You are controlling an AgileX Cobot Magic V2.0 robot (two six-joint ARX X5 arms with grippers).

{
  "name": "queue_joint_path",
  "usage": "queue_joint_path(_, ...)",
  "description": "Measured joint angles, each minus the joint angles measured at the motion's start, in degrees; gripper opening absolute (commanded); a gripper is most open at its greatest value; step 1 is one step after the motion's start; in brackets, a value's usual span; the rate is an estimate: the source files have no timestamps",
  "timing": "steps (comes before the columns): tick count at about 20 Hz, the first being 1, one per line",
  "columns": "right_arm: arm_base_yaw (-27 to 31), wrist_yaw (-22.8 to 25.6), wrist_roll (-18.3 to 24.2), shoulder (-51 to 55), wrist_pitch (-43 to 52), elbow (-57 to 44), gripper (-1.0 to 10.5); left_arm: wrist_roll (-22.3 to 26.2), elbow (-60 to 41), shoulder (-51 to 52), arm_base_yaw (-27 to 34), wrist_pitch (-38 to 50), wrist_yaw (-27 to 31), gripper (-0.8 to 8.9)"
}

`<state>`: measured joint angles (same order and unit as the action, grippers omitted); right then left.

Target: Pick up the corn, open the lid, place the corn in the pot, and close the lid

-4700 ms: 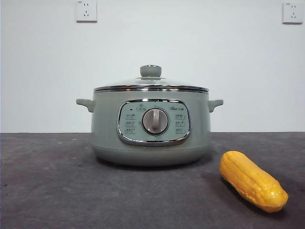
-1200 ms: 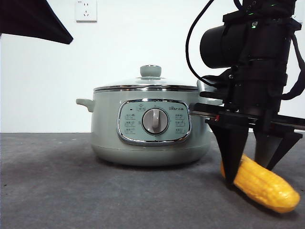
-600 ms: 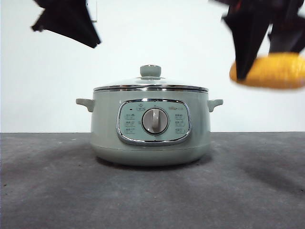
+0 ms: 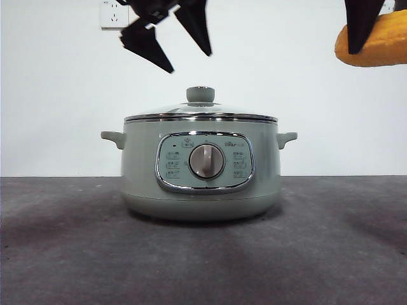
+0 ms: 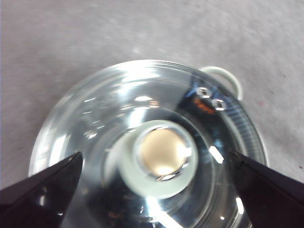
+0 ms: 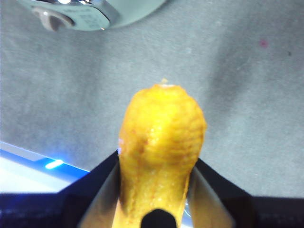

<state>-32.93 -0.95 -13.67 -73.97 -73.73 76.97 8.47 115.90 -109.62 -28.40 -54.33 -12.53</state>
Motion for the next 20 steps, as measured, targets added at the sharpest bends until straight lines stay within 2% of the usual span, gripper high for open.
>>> queue_joint_path(2,-0.02,0.13,0.0,0.0,0.0,0.0,-0.1,0.11,0.0,-1.77,-1.64,0.79,2.89,6.66)
queue_joint_path(6,-0.02,0.37,0.0,0.02,0.09,0.0,-0.1,0.13,-0.04,-4.37,-2.82,1.64,3.76,6.54)
queue_joint_path(10,-0.02,0.5,0.0,0.02,0.09,0.0,-0.1,0.13,-0.04,-4.57,-2.95,2.49,5.77,5.29)
queue_joint_path(16,-0.02,0.52,0.0,0.02,0.94,0.0,-0.1,1.42,-0.04,-4.63,-3.06,1.53,5.77,5.21)
queue_joint_path(18,0.0,0.52,0.0,0.02,1.7,0.0,-0.1,1.62,-0.04,-4.92,-3.06,1.51,5.75,4.3)
queue_joint_path(20,-0.02,0.52,0.0,0.02,1.75,0.0,-0.1,1.6,-0.04,-5.33,-3.06,1.53,5.75,4.28)
